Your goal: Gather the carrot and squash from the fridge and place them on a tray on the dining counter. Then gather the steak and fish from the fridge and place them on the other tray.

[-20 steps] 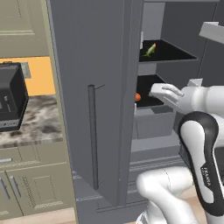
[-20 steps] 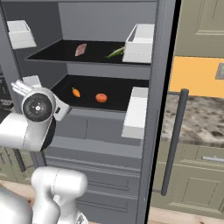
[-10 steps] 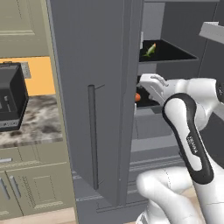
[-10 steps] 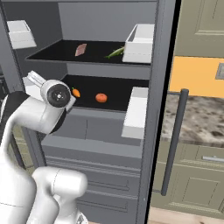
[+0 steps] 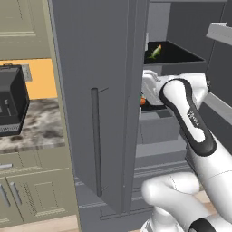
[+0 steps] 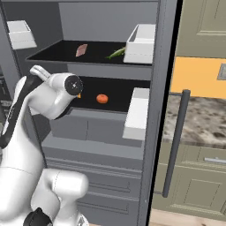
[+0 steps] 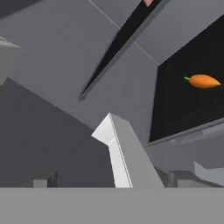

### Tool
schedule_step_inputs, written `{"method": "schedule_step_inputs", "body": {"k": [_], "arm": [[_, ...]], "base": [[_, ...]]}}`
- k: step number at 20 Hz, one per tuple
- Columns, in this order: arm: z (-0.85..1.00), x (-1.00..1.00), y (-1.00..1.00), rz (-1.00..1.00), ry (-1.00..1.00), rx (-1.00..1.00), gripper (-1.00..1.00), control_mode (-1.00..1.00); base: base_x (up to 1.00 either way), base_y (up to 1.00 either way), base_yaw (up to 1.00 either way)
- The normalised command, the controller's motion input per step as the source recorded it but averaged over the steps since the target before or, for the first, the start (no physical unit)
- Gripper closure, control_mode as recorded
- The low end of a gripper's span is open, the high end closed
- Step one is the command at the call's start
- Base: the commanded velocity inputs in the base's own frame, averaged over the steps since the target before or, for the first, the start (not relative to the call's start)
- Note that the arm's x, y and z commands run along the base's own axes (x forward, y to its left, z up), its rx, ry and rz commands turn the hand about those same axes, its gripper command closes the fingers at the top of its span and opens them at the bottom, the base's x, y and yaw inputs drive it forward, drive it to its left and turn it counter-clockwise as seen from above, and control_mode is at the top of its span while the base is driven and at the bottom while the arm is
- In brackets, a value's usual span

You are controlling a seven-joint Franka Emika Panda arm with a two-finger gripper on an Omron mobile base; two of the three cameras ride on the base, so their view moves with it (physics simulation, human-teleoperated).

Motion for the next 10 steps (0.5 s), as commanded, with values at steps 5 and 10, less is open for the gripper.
{"method": "schedule_step_inputs", "body": {"k": [5, 10], "arm": [[0.0, 0.29, 0.5, 0.16, 0.06, 0.01, -1.0, -1.0], [0.0, -0.15, 0.5, 0.23, -0.01, 0.0, -1.0, -1.0]], "base": [[0.0, 0.0, 0.0], [0.0, 0.0, 0.0]]}}
